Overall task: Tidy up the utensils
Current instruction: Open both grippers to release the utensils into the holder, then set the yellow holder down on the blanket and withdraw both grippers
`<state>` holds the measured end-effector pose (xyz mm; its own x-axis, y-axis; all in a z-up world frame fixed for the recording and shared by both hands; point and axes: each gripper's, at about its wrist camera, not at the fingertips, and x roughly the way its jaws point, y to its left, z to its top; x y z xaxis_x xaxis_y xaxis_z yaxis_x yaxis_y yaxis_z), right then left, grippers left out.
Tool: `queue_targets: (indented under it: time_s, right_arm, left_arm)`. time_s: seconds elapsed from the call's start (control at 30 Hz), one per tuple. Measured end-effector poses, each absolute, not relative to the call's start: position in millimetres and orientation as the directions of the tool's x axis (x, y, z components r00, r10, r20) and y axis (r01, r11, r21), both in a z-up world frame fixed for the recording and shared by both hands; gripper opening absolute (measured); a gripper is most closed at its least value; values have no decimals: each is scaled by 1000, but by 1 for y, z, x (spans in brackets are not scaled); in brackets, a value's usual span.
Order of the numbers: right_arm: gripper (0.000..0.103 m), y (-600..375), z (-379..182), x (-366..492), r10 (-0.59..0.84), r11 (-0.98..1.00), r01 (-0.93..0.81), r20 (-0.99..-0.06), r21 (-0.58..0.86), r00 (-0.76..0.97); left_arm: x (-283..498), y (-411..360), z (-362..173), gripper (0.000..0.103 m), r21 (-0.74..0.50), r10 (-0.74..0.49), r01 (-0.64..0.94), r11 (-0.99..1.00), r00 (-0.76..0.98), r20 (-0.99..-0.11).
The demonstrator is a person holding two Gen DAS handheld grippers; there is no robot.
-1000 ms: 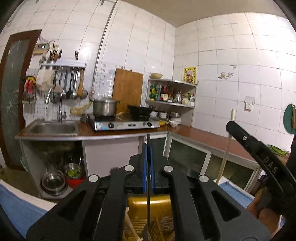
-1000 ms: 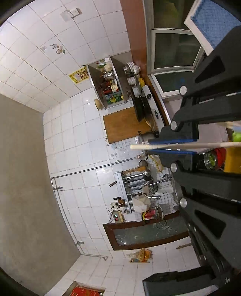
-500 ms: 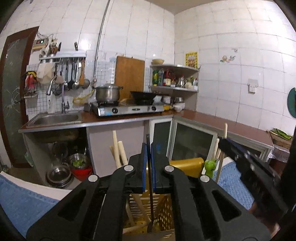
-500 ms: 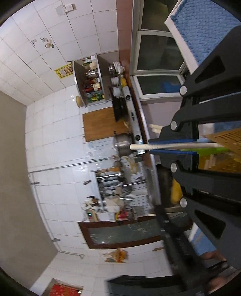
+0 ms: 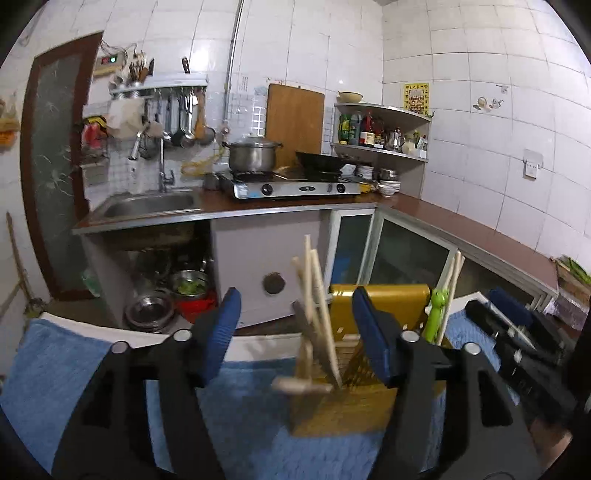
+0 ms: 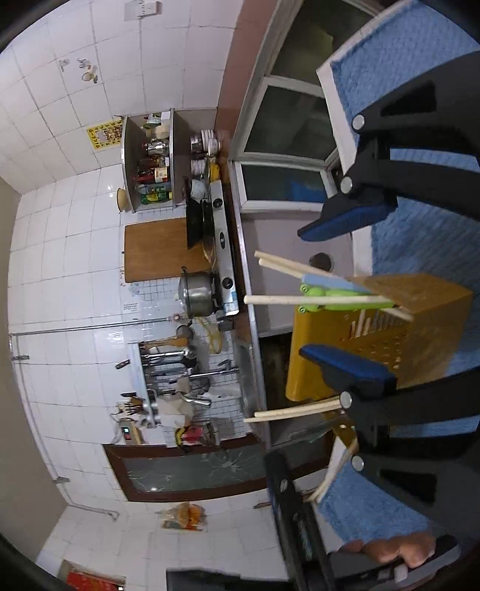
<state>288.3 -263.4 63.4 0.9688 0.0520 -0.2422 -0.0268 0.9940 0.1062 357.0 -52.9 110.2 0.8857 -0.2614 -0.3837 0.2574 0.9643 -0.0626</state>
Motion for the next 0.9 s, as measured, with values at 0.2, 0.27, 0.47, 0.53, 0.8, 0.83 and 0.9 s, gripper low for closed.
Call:
queue_targets:
  time_s: [0.2,0.27,0.47,0.53,0.8,0.83,0.9]
  right_arm:
    - [80,-257,70,231,14,997,5,-254,74,967]
    - [88,-250,69,209,-1,998,17,-254,60,967]
    - [99,-229,64,141,-65,996,76,-232,41,971]
    - [99,-221,61,122,-65,996,77,-235,40,970]
    - [99,-196,28,66,-28,999,33,-260,14,965]
    - [99,-196,24,61,-43,999,48,-246,16,968]
    - [99,-199,19,58,-44,997,55,-235,44,971]
  left_arm:
    - [284,-16,113,98,-44,-207,204,978,920,-332]
    - [260,-8,112,98,-40,-209,207,977,923,-322]
    - [190,8,100,98,-83,-186,168,982,930,-318]
    - [169,8,95,98,-71,-146,131,989,941,-305]
    - [105,6,66,98,-64,-116,103,993,956,-270]
    - [101,4,62,98,-62,-115,102,993,958,-263]
    - [99,1,52,98,-46,-106,97,994,960,-258]
